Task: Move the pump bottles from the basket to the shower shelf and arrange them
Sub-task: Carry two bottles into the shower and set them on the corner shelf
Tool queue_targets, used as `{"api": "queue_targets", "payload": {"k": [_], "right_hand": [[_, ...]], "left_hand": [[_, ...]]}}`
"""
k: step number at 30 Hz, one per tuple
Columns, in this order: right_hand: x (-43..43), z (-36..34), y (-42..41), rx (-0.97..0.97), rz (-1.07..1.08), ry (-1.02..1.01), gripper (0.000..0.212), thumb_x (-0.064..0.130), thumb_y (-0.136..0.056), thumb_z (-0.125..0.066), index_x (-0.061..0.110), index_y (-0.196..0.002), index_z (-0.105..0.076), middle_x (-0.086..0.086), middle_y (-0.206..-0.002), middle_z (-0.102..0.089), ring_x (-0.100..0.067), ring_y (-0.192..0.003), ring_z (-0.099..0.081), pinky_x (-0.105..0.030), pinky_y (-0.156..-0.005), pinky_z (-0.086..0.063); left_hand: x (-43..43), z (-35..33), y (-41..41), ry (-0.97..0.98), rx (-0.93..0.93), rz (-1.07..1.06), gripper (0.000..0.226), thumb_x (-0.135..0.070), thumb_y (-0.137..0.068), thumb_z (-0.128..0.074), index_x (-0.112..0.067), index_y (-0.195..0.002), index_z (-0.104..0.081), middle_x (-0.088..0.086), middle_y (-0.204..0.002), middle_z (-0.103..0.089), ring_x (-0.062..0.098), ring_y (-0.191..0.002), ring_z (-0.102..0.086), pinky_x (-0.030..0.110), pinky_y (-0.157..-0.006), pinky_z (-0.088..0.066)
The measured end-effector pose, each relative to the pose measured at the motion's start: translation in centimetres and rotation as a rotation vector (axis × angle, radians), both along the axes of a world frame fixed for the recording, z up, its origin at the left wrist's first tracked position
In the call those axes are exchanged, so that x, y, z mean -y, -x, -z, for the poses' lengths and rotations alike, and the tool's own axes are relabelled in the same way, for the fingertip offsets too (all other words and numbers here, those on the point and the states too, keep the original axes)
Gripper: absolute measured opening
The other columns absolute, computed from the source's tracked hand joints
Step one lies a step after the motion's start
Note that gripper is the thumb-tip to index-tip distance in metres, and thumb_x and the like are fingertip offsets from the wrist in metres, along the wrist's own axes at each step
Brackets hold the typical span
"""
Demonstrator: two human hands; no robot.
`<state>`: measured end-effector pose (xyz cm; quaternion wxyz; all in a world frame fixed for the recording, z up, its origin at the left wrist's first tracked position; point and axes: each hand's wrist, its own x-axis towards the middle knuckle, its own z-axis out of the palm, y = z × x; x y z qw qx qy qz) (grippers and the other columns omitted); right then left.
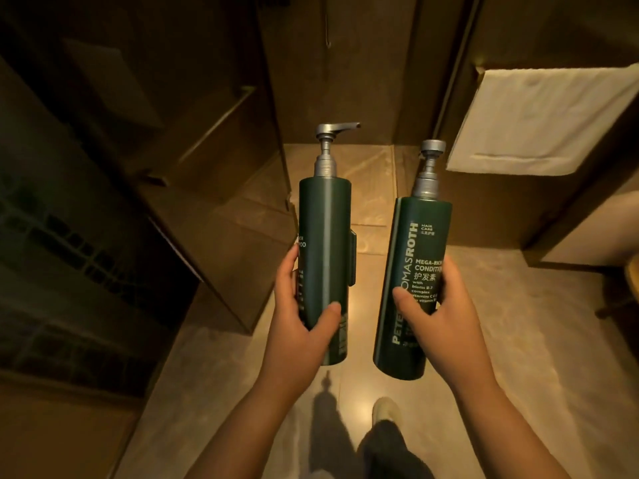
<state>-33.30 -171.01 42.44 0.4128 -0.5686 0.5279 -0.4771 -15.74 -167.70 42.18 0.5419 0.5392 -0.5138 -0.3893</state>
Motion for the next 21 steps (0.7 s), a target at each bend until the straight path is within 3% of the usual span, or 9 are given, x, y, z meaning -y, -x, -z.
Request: {"api": "queue_targets", "payload": {"k": [3,9,12,16,21], "right_hand": [[6.5,-1.3,3.0,0.005,-0.044,0.024,0.059,0.043,-0.072,-0.066,0.062,-0.119,-0.037,0.040,-0.107,-0.057,0.016,-0.099,-0.057,0.001,-0.066,-0.042],[17.1,-1.8,6.8,0.007,-0.072,0.070,0.061,0.036,-0.076,-0.067,0.047,-0.128,-0.039,0.037,-0.109,-0.058,0.012,-0.099,-0.058,-0.005,-0.067,-0.047],[20.8,-1.4,7.2,0.025,-0.073,0.062,0.063,0.035,-0.075,-0.067,0.044,-0.131,-0.038,0.039,-0.108,-0.057,0.013,-0.099,-0.058,-0.003,-0.064,-0.046],[25.8,-0.6,7.1,0.037,-0.097,0.077,0.072,0.017,-0.080,-0.068,0.040,-0.138,-0.034,0.041,-0.111,-0.055,0.014,-0.101,-0.056,0.001,-0.071,-0.041],[34.6,0.1,6.0,0.014,-0.097,0.089,0.075,0.017,-0.081,-0.069,0.044,-0.139,-0.031,0.041,-0.114,-0.054,0.014,-0.103,-0.056,0.001,-0.071,-0.041]], "left_hand": [[6.2,-0.9,3.0,-0.022,-0.029,-0.009,0.077,-0.028,-0.080,-0.062,-0.052,-0.140,-0.019,-0.039,-0.125,-0.043,-0.004,-0.116,-0.050,0.025,-0.092,-0.049],[15.9,-2.0,6.9,0.014,-0.023,-0.027,0.077,-0.028,-0.079,-0.061,-0.052,-0.140,-0.020,-0.041,-0.124,-0.043,-0.007,-0.116,-0.048,0.007,-0.082,-0.043],[19.6,-2.2,7.2,0.007,-0.013,-0.051,0.078,-0.035,-0.077,-0.060,-0.058,-0.138,-0.019,-0.037,-0.134,-0.037,-0.007,-0.120,-0.044,0.006,-0.086,-0.041],[24.9,-1.6,7.2,0.020,-0.006,-0.050,0.079,-0.025,-0.082,-0.059,-0.059,-0.139,-0.017,-0.039,-0.137,-0.032,-0.009,-0.124,-0.039,0.006,-0.089,-0.038],[34.2,-0.3,6.3,0.007,-0.058,-0.050,0.081,-0.019,-0.082,-0.058,-0.060,-0.139,-0.017,-0.041,-0.137,-0.030,-0.014,-0.119,-0.041,0.004,-0.083,-0.041]]}}
